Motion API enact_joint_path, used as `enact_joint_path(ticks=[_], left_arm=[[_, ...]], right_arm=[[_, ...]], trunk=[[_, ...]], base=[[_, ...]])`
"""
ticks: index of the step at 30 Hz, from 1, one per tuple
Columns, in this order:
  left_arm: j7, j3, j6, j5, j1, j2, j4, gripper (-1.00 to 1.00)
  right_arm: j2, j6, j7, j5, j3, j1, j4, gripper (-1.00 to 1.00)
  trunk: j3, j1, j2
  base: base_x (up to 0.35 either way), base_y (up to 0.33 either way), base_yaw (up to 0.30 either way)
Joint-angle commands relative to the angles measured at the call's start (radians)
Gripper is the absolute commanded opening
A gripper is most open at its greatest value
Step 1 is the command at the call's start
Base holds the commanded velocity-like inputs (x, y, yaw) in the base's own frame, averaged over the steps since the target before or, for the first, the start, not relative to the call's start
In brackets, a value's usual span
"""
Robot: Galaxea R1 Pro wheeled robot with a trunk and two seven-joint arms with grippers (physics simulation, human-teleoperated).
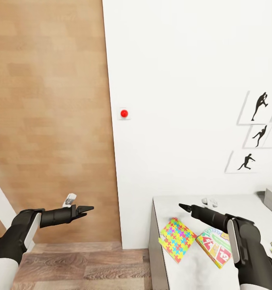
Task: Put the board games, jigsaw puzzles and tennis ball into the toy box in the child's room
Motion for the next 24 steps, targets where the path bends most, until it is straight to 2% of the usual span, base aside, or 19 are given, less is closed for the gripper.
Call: enact_joint_path(ticks=[1, 6, 16, 20, 24], left_arm=[[-0.002, 0.001, 0.006, 0.002, -0.001, 0.000, 0.000, 1.00], [-0.002, 0.001, 0.006, 0.002, -0.001, 0.000, 0.000, 1.00], [-0.002, 0.001, 0.006, 0.002, -0.001, 0.000, 0.000, 1.00], [-0.001, 0.001, 0.006, 0.002, -0.001, 0.000, 0.000, 1.00], [0.000, 0.000, 0.006, 0.002, -0.001, 0.000, 0.000, 1.00]], right_arm=[[0.000, 0.006, 0.007, 0.003, -0.005, -0.001, -0.001, 1.00], [-0.004, 0.008, 0.014, 0.002, -0.042, 0.000, -0.012, 1.00], [-0.005, 0.015, 0.013, 0.003, -0.048, 0.000, -0.039, 1.00], [-0.006, 0.038, 0.006, 0.006, -0.049, -0.005, -0.049, 1.00], [-0.005, 0.077, -0.014, 0.017, -0.046, -0.034, -0.046, 1.00]], trunk=[[-0.003, 0.001, -0.002], [-0.004, 0.001, -0.002], [-0.004, 0.001, -0.002], [-0.004, 0.001, -0.002], [-0.004, 0.001, -0.002]], base=[[0.000, 0.000, 0.000], [0.000, 0.000, 0.000], [0.000, 0.000, 0.000], [0.000, 0.000, 0.000], [0.000, 0.000, 0.000]])
